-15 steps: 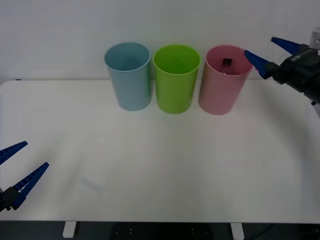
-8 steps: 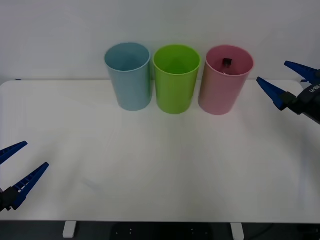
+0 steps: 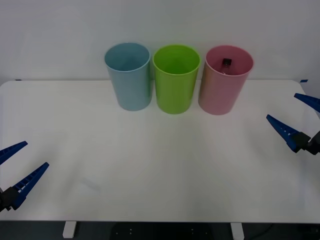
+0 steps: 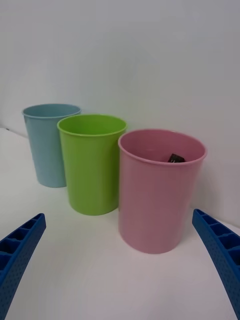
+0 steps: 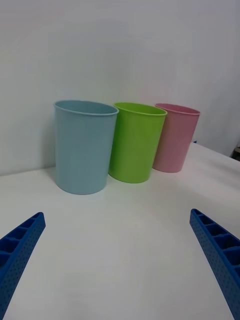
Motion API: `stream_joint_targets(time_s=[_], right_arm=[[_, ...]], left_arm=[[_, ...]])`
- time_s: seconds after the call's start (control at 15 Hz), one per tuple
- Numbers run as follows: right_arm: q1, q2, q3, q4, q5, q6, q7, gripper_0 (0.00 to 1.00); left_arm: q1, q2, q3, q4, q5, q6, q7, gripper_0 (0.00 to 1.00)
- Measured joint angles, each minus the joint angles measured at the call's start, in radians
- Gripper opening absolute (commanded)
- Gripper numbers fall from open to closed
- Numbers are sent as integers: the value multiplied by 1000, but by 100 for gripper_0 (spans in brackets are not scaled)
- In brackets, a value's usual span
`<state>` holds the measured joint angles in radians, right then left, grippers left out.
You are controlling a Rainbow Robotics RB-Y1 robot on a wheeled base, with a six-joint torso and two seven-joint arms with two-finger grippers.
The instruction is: Grasp the object on the table and drop it into the matching bin: aluminum can to the light blue bin, PET bottle to the pink bin.
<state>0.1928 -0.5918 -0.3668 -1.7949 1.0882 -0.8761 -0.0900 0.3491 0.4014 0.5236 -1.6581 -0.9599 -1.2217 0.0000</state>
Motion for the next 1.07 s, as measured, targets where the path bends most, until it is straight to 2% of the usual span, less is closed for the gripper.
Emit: stream_joint_targets(time_s=[0.47, 1.07], right_arm=[[151, 0, -29, 1, -36, -86, 192, 100], [223, 8, -13, 37, -36, -142, 208, 100]], left_arm=[[0, 0, 0, 0, 0, 0, 0, 100], [0, 0, 0, 0, 0, 0, 0, 100]])
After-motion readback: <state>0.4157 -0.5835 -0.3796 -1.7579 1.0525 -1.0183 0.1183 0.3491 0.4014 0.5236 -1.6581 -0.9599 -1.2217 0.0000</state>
